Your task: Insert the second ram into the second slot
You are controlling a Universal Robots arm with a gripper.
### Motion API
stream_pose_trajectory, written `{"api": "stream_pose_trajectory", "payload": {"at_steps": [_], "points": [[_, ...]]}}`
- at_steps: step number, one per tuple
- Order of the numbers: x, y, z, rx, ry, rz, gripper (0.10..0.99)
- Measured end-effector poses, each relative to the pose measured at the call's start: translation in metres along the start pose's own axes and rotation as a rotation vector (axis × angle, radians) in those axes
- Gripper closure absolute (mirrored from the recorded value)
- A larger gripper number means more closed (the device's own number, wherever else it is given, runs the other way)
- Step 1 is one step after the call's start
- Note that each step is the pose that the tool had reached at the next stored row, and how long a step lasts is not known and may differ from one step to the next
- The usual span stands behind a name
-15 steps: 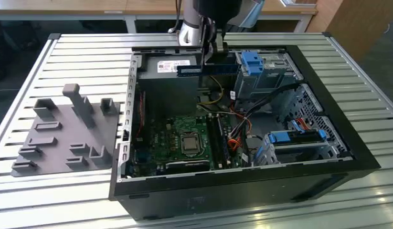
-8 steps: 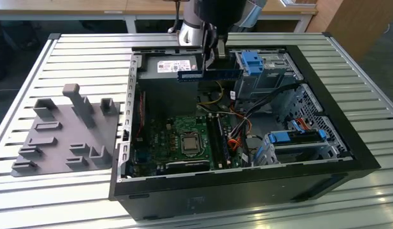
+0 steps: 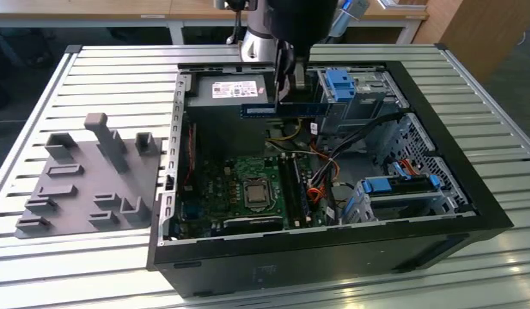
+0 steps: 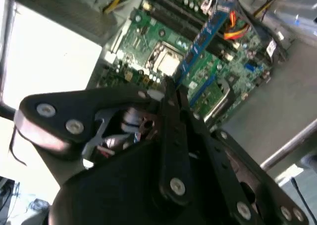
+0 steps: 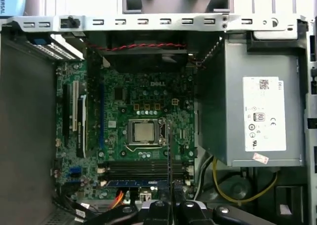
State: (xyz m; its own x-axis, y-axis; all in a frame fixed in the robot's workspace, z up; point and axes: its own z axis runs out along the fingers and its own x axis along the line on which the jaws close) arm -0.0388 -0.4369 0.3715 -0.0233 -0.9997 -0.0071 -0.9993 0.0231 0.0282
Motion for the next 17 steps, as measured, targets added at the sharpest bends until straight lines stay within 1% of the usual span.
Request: {"api": "stream_pose_trajectory", "payload": {"at_steps": [3,10,14,17], "points": [[0.0038,0.0001,0.003,-0.005,0.0004,-0.006,0.949],[0.0042,0.0,0.0092,-0.009,0.004,-0.112,0.949],[0.007,0.0001,0.0097,-0.009,0.0043,-0.114,0.949],[0.009,-0.0002,0.0097,-0.008,0.0038,-0.103,0.949]]}}
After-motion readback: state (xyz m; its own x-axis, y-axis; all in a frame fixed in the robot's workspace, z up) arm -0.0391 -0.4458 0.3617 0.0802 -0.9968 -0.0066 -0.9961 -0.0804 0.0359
